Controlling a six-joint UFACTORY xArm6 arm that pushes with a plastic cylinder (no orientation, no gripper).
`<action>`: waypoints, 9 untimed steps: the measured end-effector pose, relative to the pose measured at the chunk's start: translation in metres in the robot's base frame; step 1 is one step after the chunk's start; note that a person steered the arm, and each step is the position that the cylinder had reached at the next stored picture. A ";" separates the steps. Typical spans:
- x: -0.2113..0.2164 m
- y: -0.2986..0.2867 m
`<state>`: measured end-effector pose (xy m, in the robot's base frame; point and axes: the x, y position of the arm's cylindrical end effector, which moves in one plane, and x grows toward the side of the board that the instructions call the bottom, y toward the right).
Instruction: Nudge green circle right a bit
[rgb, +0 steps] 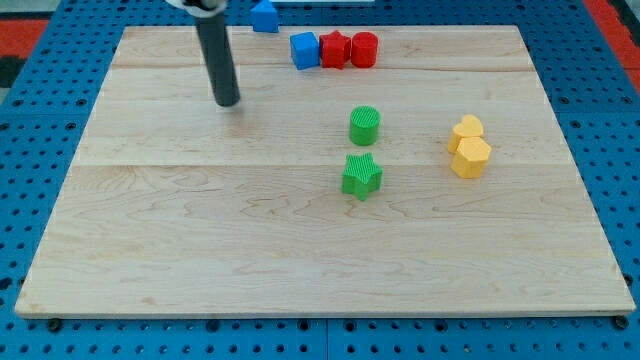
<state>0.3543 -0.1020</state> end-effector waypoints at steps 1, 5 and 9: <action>0.040 0.039; 0.052 0.150; 0.039 0.119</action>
